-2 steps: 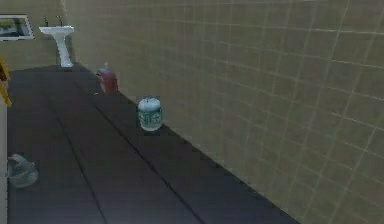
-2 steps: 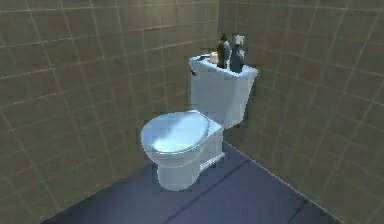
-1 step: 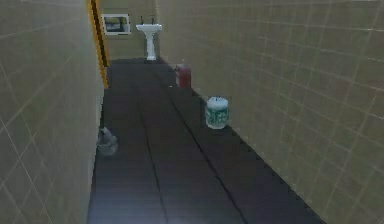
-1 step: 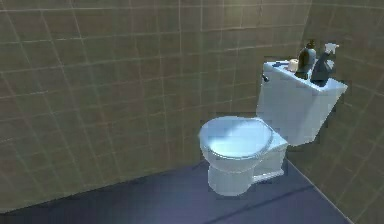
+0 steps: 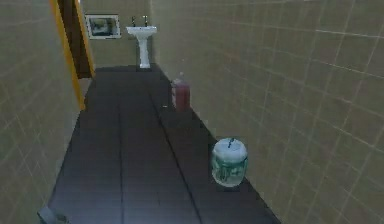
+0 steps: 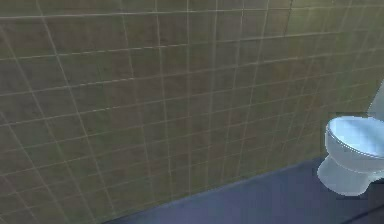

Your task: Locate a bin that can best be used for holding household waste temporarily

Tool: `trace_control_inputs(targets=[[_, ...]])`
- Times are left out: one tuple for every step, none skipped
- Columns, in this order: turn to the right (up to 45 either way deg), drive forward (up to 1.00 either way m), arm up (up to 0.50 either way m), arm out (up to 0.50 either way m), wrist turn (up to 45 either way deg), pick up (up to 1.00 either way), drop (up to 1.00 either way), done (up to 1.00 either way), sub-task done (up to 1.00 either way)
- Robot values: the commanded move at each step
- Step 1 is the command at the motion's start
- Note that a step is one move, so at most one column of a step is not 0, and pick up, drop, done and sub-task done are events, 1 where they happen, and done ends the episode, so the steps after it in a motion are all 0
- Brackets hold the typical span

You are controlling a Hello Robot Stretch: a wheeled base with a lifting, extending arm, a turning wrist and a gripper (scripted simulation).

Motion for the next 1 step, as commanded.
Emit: trace_control_inputs(targets=[[-6.0,0.00,0.00,0.00,0.0,0.00,0.00,0.00,0.00]])
